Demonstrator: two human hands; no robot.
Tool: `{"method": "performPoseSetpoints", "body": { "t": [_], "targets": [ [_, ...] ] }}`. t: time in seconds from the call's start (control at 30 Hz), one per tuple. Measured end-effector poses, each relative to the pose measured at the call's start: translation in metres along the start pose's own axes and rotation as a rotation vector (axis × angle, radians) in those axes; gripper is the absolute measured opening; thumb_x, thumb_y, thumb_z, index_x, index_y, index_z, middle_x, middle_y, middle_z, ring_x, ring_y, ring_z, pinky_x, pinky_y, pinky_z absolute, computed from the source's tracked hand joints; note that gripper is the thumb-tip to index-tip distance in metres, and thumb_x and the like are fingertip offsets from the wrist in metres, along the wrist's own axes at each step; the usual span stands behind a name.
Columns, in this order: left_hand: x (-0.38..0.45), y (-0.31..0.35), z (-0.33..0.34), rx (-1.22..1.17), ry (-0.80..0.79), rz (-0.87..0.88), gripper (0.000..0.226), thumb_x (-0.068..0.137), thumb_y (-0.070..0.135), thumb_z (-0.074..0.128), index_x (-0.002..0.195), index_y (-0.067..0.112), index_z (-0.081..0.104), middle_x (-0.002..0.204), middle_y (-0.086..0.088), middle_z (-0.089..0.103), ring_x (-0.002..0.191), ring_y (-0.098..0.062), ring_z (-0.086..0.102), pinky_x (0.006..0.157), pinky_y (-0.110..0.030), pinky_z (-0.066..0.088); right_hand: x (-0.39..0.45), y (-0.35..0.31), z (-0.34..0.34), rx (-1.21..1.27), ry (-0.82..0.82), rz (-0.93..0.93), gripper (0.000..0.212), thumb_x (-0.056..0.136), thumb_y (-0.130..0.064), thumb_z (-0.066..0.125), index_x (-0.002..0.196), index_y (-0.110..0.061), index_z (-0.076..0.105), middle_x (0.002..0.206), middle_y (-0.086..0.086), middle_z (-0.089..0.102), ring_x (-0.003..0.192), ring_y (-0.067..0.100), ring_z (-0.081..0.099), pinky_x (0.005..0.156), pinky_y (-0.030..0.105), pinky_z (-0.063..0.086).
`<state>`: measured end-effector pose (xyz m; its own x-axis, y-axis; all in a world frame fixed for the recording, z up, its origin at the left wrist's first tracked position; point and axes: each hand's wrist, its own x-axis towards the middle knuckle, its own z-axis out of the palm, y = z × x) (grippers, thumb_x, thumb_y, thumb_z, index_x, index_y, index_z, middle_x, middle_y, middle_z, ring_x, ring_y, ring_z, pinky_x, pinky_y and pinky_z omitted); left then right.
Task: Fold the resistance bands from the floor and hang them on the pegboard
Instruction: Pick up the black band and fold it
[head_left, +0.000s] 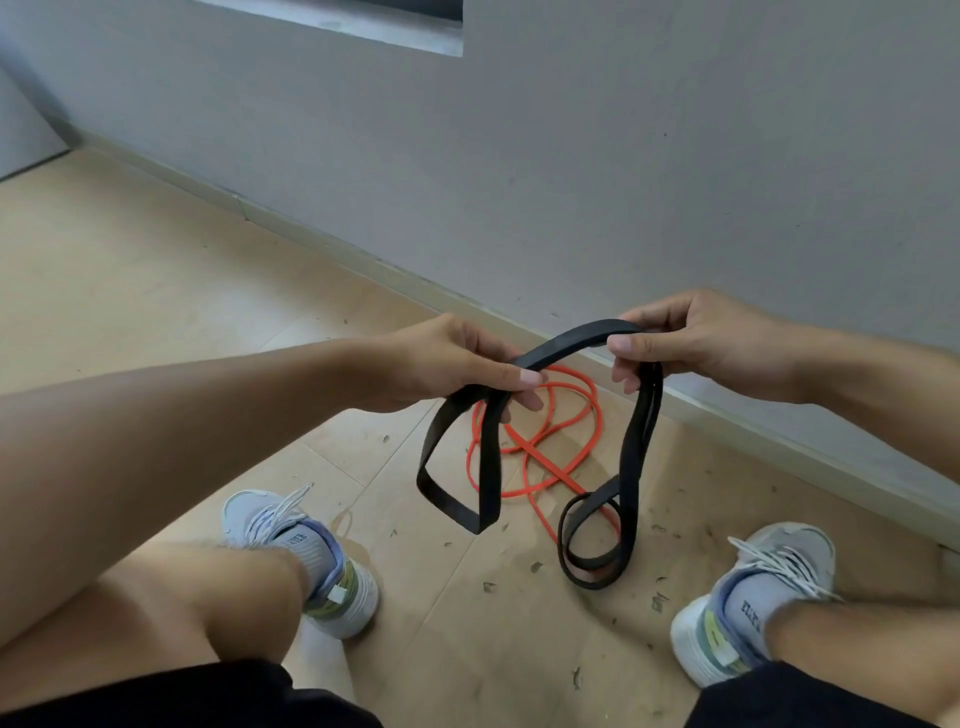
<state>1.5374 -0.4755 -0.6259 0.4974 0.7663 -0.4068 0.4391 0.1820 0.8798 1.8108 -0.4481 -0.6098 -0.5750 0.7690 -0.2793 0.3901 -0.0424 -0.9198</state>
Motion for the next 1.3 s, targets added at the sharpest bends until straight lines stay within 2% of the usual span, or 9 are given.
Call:
{"method": "performPoseSetpoints", "body": {
  "t": [0.13, 0.37, 0.53, 0.67, 0.77, 0.87, 0.97, 1.17, 1.3],
  "targets": [
    [-0.002, -0.001, -0.001, 0.022, -0.040, -0.009, 0.024, 0.095, 0.033, 0.065, 0.106, 0.017, 0.079, 0.094, 0.002, 0.078, 0.093, -0.015, 0.070, 0.080, -0.026, 0.050, 0.000, 0.000, -0.001, 0.021, -0.009, 0.022, 0.030, 0.072, -0.044, 0.074, 0.094, -0.025, 0.084, 0.090, 0.006, 0.078, 0.082, 0.020, 0.073, 0.089, 0.035, 0.056],
    [-0.002, 0.002, 0.002, -0.052, -0.054, -0.045, 0.030, 0.107, 0.029, 0.045, 0.102, 0.009, 0.067, 0.106, -0.011, 0.078, 0.103, -0.022, 0.073, 0.087, -0.033, 0.051, -0.001, 0.005, -0.001, -0.071, -0.140, 0.126, 0.049, 0.071, -0.057, 0.085, 0.098, -0.016, 0.082, 0.098, 0.007, 0.078, 0.087, 0.014, 0.072, 0.083, 0.026, 0.057],
    [0.001, -0.001, 0.011, -0.060, -0.066, -0.068, 0.025, 0.104, 0.017, 0.042, 0.100, 0.005, 0.063, 0.104, -0.019, 0.077, 0.100, -0.029, 0.072, 0.080, -0.033, 0.052, -0.001, -0.001, 0.010, -0.194, -0.080, 0.068, 0.014, 0.082, -0.030, 0.080, 0.085, -0.017, 0.079, 0.078, 0.002, 0.074, 0.078, 0.010, 0.069, 0.076, 0.020, 0.051],
    [0.004, -0.004, 0.016, -0.114, -0.074, -0.082, 0.037, 0.084, 0.029, 0.044, 0.098, 0.000, 0.063, 0.102, -0.023, 0.074, 0.100, -0.038, 0.069, 0.080, -0.040, 0.055, 0.002, -0.004, 0.018, -0.336, 0.056, -0.045, 0.004, 0.086, -0.016, 0.082, 0.089, -0.017, 0.080, 0.075, 0.001, 0.075, 0.070, 0.010, 0.066, 0.067, 0.025, 0.050],
    [0.006, -0.005, 0.016, -0.125, -0.110, -0.073, 0.050, 0.091, 0.027, 0.034, 0.110, -0.003, 0.068, 0.109, -0.023, 0.075, 0.101, -0.038, 0.071, 0.078, -0.036, 0.053, 0.005, -0.003, 0.021, -0.383, 0.185, -0.136, 0.009, 0.085, -0.013, 0.083, 0.081, -0.019, 0.078, 0.063, -0.008, 0.068, 0.060, 0.003, 0.058, 0.061, 0.020, 0.044],
    [0.006, -0.002, 0.021, -0.099, -0.024, -0.026, 0.035, 0.103, 0.019, 0.033, 0.117, 0.009, 0.063, 0.105, -0.019, 0.076, 0.094, -0.031, 0.071, 0.076, -0.036, 0.051, 0.009, -0.001, 0.024, -0.332, 0.311, -0.172, 0.012, 0.082, -0.012, 0.086, 0.078, -0.021, 0.079, 0.059, -0.014, 0.066, 0.056, -0.003, 0.055, 0.057, 0.013, 0.040],
    [0.009, 0.001, 0.025, -0.035, 0.106, 0.046, 0.018, 0.105, 0.028, 0.048, 0.115, 0.017, 0.058, 0.099, -0.015, 0.075, 0.093, -0.035, 0.070, 0.078, -0.041, 0.056, 0.012, 0.000, 0.024, -0.241, 0.456, -0.153, 0.012, 0.079, -0.016, 0.088, 0.076, -0.019, 0.077, 0.062, -0.009, 0.067, 0.060, 0.003, 0.058, 0.060, 0.018, 0.045],
    [0.013, 0.004, 0.026, 0.134, 0.350, 0.231, 0.035, 0.103, 0.034, 0.055, 0.137, 0.032, 0.051, 0.088, -0.006, 0.070, 0.089, -0.031, 0.071, 0.086, -0.052, 0.059, 0.012, -0.003, 0.027, -0.136, 0.526, -0.181, 0.018, 0.073, -0.014, 0.092, 0.076, -0.016, 0.075, 0.061, -0.012, 0.065, 0.058, 0.002, 0.056, 0.058, 0.014, 0.044],
    [0.013, 0.011, 0.023, 0.383, 0.387, 0.273, 0.019, 0.098, 0.039, 0.062, 0.109, 0.026, 0.071, 0.097, 0.002, 0.062, 0.089, -0.019, 0.063, 0.086, -0.050, 0.054, 0.012, -0.005, 0.029, -0.077, 0.488, -0.209, 0.022, 0.072, -0.009, 0.092, 0.073, -0.017, 0.072, 0.057, -0.014, 0.062, 0.055, 0.000, 0.054, 0.055, 0.013, 0.043]
  ]
}}
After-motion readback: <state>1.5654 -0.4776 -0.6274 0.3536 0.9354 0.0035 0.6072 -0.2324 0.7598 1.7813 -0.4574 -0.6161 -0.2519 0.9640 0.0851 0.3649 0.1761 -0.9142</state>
